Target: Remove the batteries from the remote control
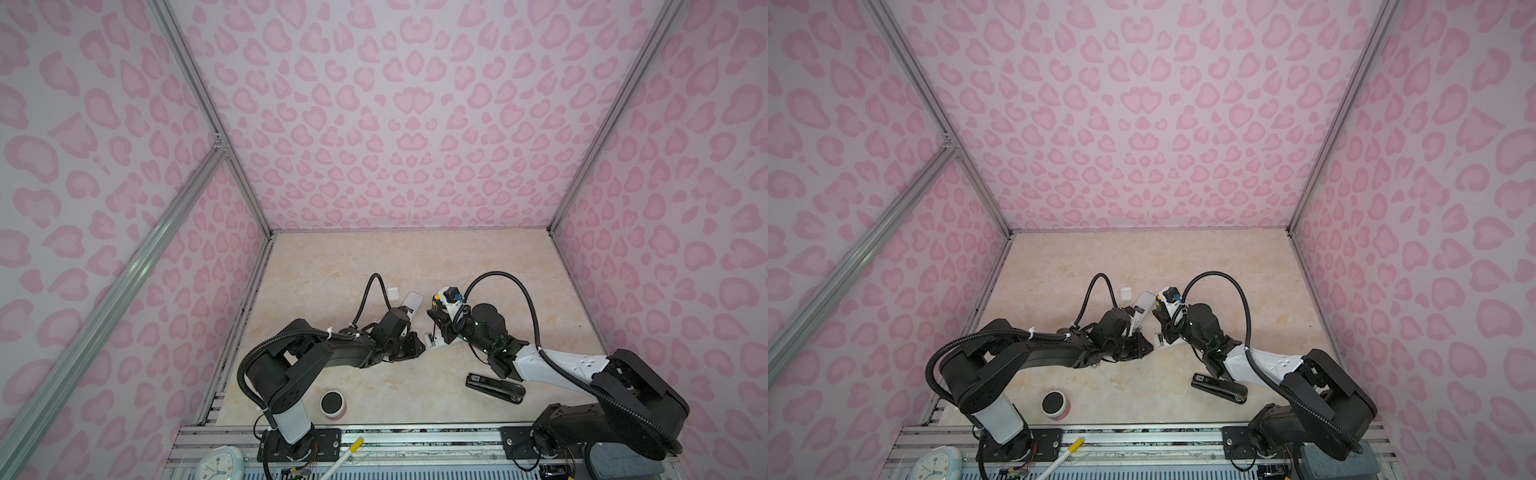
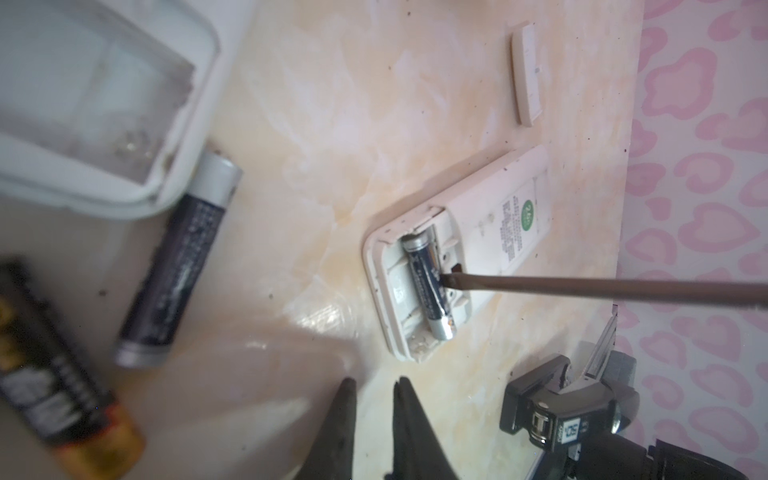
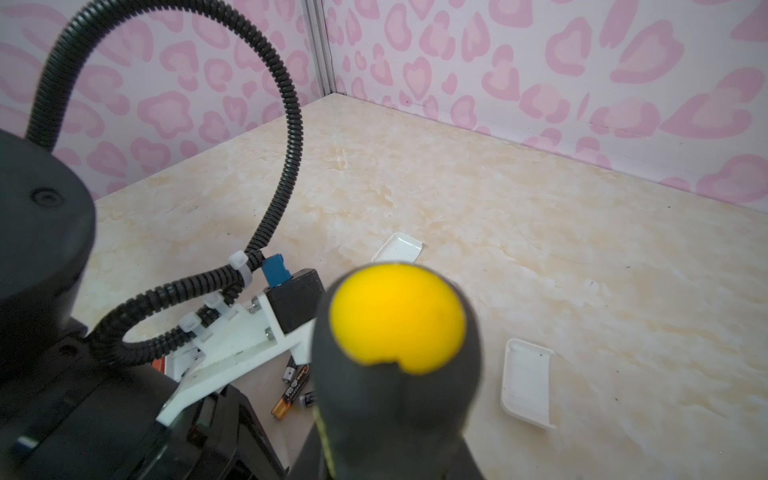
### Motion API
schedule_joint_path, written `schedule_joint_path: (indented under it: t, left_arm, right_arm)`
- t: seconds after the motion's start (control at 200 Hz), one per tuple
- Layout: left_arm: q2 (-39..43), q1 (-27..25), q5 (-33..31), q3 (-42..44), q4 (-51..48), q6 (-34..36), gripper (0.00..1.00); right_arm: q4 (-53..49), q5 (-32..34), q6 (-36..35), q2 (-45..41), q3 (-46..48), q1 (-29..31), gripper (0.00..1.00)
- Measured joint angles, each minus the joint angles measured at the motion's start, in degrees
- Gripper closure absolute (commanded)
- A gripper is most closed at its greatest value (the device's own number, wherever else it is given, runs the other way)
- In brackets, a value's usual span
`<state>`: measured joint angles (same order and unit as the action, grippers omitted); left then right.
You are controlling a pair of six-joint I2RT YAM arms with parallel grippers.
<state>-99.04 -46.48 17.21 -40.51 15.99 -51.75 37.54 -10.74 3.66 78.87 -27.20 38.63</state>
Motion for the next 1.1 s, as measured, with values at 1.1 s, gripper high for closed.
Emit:
schedule_joint_path:
  t: [1.1]
  left_arm:
    - [4.55, 1.68, -2.08, 4.59, -0.85, -0.46, 0.86]
  right_arm:
    - [-2.69, -1.25, 8.35, 3.89, -4.74, 1.05, 1.00]
